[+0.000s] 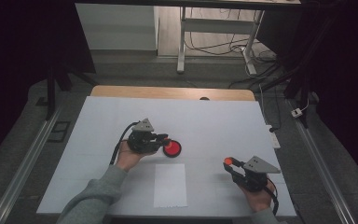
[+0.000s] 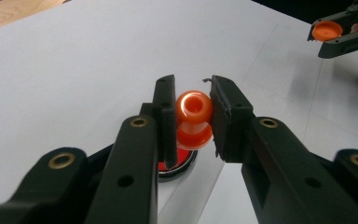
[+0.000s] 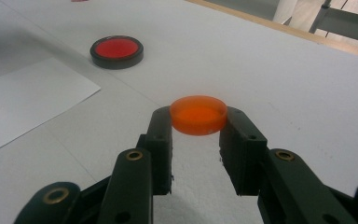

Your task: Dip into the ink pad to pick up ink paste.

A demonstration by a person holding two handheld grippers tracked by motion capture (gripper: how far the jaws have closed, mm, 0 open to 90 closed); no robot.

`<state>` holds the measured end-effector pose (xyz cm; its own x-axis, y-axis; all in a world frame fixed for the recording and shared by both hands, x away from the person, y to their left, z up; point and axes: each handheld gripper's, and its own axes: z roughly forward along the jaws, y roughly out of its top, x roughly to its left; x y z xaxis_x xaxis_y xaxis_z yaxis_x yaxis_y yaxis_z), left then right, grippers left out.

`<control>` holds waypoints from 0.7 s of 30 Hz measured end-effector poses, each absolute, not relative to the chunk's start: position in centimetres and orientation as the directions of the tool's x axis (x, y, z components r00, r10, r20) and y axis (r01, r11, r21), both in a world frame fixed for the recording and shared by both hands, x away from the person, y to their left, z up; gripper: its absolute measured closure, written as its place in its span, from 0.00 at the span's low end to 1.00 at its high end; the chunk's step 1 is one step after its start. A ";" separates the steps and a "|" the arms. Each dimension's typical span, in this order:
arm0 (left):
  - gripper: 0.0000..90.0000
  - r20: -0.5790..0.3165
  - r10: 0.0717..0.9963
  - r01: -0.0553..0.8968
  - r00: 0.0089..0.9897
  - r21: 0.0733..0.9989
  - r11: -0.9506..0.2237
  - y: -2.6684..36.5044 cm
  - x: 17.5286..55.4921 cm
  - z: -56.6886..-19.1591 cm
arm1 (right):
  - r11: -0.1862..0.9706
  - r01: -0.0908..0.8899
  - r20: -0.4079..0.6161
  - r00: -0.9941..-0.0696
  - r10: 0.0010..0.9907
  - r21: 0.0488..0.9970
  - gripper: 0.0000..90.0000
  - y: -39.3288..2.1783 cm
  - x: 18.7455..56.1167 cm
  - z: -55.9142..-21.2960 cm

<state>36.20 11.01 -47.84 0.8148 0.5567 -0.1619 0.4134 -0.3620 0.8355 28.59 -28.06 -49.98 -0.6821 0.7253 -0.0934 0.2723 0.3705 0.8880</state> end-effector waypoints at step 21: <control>0.80 -0.146 0.566 0.423 0.811 0.814 -0.397 9.7 38.0 -49.2 | 0.368 0.269 -0.097 -0.676 0.730 0.890 0.72 -28.1 28.5 -50.0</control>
<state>38.03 9.68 -49.22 0.8114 0.5660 -0.1459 0.4233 -0.3968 0.8144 28.47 -28.11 -50.00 -0.6763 0.7302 -0.0971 0.2692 0.3678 0.8901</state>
